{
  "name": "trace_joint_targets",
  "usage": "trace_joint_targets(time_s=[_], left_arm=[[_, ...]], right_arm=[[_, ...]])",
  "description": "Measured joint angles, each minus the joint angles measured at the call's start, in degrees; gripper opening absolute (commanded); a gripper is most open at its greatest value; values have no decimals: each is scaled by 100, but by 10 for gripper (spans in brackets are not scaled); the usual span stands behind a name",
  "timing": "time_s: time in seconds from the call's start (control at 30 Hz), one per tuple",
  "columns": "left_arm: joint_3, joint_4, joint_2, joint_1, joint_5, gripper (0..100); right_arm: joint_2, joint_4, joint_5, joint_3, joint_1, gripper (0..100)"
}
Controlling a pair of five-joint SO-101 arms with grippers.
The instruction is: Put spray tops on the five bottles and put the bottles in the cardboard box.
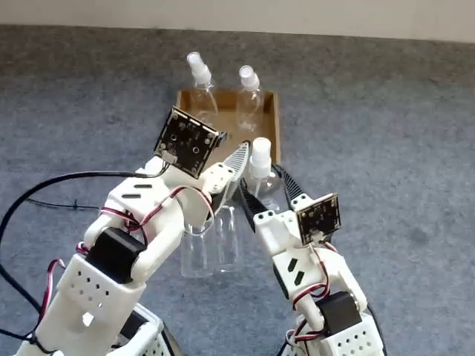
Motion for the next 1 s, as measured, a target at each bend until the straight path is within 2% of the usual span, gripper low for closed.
trace_joint_targets(time_s=[0.13, 0.33, 0.47, 0.6, 0.77, 0.9, 1.0], left_arm=[[0, 0, 0, -246, 0, 119], [35, 545, 0, -1284, 0, 119], [624, 659, 0, -1899, 0, 119], [1380, 659, 0, -2040, 0, 123], [1934, 396, 0, -2048, -18, 123], [2092, 211, 0, -2637, -18, 123], [2426, -185, 0, -3068, -18, 123]], right_arm=[[0, 0, 0, 0, 114, 3], [352, 0, 0, -510, 642, 3], [1415, 0, 0, -1380, 633, 3], [2866, 0, 0, -2418, 668, 3], [4651, 0, 167, -3648, 185, 3], [5952, 343, 1134, -4396, -545, 3], [6637, 413, 1108, -4967, -782, 3]])
